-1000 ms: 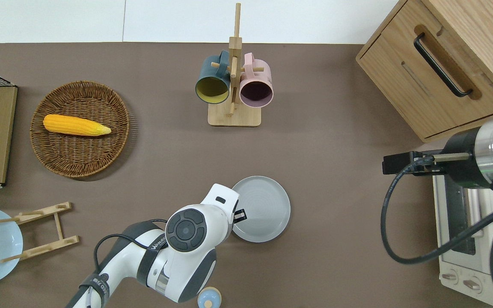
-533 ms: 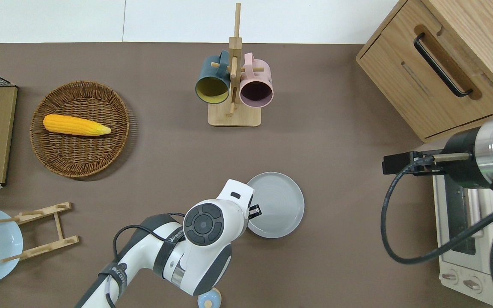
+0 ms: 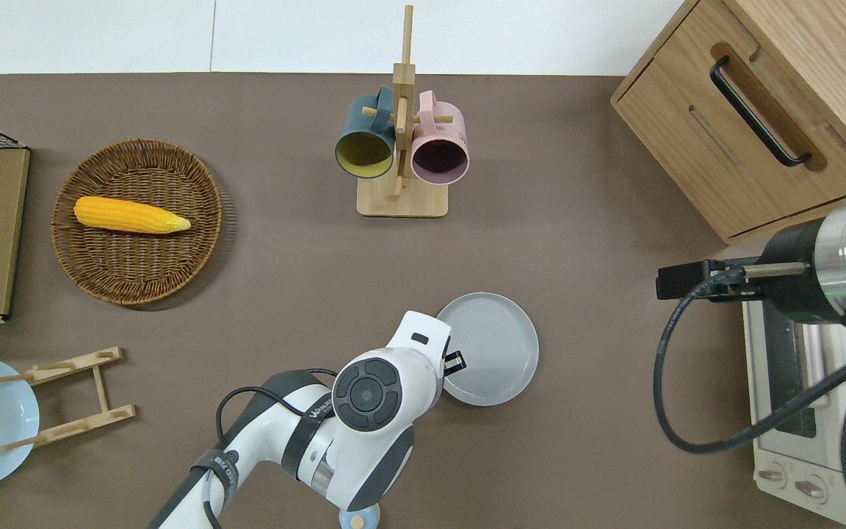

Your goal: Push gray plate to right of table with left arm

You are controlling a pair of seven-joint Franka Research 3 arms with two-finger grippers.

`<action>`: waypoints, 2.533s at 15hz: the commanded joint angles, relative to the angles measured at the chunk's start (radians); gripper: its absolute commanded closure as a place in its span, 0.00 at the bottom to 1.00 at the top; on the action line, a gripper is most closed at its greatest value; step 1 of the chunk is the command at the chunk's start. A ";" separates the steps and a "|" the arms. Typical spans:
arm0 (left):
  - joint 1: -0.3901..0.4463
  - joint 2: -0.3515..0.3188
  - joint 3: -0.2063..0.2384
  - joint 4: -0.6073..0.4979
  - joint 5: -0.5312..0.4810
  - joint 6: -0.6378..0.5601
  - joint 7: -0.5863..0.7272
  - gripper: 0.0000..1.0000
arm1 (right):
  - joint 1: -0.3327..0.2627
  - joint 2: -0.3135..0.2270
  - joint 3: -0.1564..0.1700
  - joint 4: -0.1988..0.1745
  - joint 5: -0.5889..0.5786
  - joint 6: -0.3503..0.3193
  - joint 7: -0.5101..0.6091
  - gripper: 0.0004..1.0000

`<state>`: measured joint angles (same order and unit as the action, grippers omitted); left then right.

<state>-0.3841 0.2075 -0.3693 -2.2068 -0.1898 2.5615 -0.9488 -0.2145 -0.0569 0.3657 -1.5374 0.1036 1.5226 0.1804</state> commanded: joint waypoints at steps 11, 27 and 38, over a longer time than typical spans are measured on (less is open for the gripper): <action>-0.067 0.073 0.003 0.085 0.003 0.016 -0.076 0.93 | -0.006 0.006 0.004 0.014 0.016 -0.005 0.002 0.00; 0.076 -0.086 0.036 0.184 0.104 -0.417 0.212 0.01 | -0.006 0.006 0.004 0.014 0.016 -0.005 0.002 0.00; 0.344 -0.201 0.043 0.182 0.145 -0.569 0.505 0.01 | -0.006 0.006 0.004 0.014 0.016 -0.005 0.002 0.00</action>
<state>-0.1104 0.0514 -0.3203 -2.0135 -0.0690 2.0371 -0.5183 -0.2145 -0.0569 0.3657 -1.5374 0.1036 1.5226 0.1804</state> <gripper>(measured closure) 0.004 0.004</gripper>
